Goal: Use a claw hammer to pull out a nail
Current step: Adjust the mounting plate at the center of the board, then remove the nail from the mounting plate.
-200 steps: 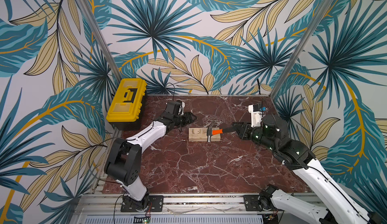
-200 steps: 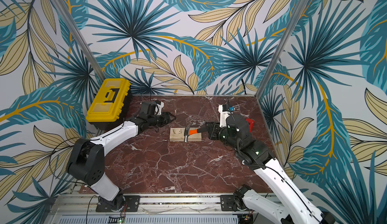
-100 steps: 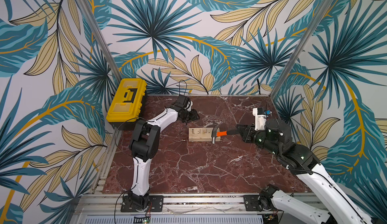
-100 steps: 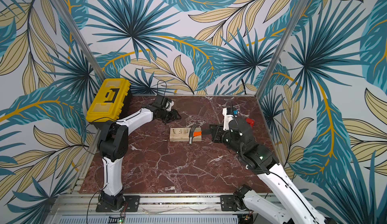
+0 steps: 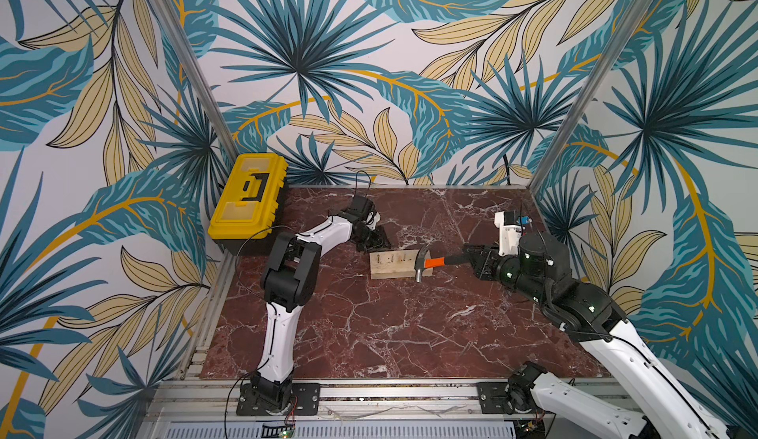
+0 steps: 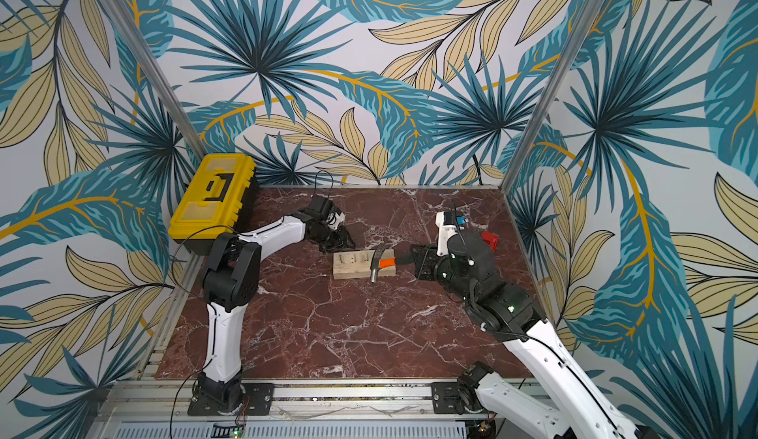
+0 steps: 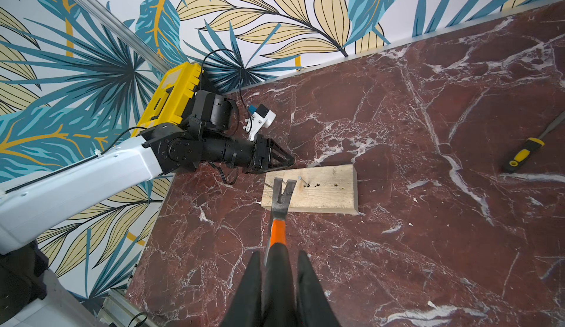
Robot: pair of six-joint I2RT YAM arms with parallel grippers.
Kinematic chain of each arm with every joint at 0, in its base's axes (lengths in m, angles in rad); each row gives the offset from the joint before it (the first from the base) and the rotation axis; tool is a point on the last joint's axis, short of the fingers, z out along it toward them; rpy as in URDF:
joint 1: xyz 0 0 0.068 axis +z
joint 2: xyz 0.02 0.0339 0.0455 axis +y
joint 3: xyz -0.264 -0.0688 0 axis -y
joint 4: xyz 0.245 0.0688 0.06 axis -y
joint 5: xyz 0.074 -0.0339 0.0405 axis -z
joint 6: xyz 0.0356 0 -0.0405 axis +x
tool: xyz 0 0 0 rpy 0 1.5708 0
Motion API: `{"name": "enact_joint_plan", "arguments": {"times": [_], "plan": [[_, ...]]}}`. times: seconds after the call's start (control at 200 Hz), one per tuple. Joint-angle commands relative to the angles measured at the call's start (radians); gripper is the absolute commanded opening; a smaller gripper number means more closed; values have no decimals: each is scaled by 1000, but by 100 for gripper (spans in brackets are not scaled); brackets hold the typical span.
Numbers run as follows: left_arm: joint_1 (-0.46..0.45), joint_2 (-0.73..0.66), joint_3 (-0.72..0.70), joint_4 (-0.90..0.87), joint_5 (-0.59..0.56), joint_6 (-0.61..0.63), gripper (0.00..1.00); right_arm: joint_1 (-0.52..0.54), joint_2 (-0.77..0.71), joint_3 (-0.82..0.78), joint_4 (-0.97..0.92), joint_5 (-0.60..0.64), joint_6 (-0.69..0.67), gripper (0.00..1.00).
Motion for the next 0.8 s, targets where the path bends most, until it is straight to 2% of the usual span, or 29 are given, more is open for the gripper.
{"name": "enact_joint_plan", "arguments": {"times": [0.0,0.145,0.386,0.561,0.796], "plan": [[-6,-50,-36,-16,24,24,36,-5,-1,2,101,1,15,0],[-11,-82,-61,-16,-2,32,36,-4,13,5,103,-3,10,0],[-11,-184,-64,-21,-56,38,45,-4,66,55,42,-2,-29,0],[-11,-283,-77,-67,-77,88,50,-5,115,116,-19,3,-66,0],[-43,-400,-185,-75,-153,200,54,-3,197,222,-122,4,-112,0]]}}
